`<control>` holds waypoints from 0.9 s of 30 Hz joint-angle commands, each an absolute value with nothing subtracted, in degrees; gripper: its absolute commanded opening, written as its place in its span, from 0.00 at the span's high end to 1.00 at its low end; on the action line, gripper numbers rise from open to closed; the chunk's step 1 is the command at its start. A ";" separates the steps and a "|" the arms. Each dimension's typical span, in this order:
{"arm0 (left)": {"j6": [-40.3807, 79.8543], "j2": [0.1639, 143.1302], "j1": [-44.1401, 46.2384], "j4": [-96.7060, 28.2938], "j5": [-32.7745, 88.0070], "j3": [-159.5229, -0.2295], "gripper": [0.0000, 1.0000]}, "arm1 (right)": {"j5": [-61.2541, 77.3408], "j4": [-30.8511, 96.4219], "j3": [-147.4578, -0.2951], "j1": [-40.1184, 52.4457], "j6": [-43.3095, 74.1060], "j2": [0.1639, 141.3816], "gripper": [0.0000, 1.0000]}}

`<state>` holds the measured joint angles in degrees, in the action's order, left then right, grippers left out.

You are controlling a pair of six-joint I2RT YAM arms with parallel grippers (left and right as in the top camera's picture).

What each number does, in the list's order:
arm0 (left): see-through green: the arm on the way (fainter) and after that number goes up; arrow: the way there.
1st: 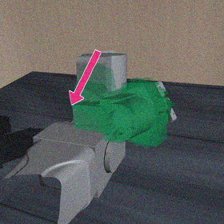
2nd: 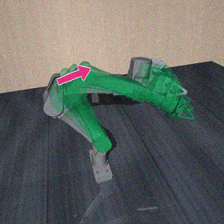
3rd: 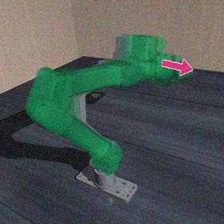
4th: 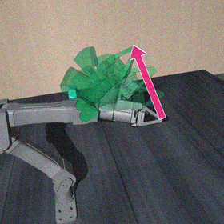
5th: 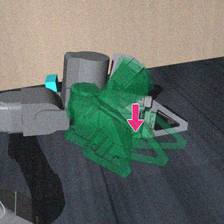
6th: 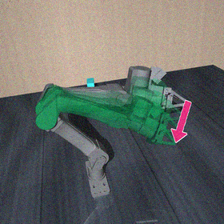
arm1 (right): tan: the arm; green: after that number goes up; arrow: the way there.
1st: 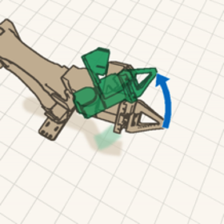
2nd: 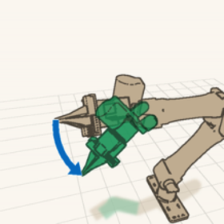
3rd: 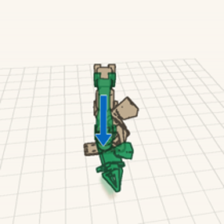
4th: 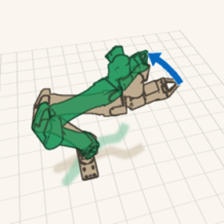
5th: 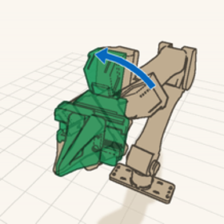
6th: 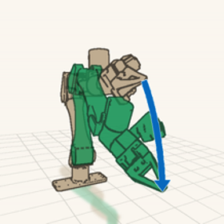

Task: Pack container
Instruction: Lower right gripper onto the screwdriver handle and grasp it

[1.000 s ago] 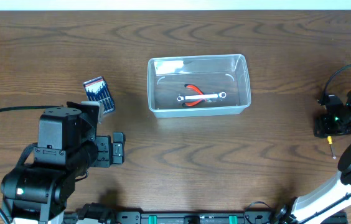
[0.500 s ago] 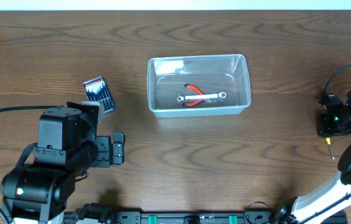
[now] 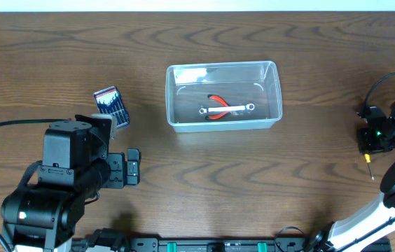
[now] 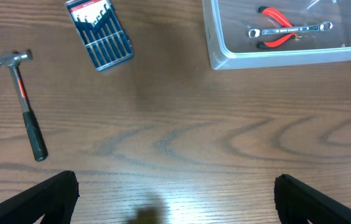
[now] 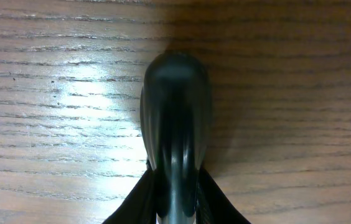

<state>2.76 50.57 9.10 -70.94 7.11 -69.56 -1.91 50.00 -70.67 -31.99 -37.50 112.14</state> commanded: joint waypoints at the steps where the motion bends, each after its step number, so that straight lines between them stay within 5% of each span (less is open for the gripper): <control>1: 2.48 50.48 8.91 -71.18 6.87 -70.48 0.01 | -1.48 49.93 -71.05 -32.38 -37.30 113.58 0.85; 10: 2.48 50.48 8.91 -71.18 6.87 -70.48 0.02 | -1.19 49.84 -71.05 -32.38 -37.30 113.58 0.99; 19: 2.46 50.48 8.91 -71.09 6.85 -70.48 0.02 | -0.34 48.66 -73.03 -30.81 -24.64 113.47 0.99; 27: 2.42 50.48 8.91 -71.09 6.85 -70.48 0.02 | 3.62 62.08 -88.90 -21.04 -22.06 111.98 0.99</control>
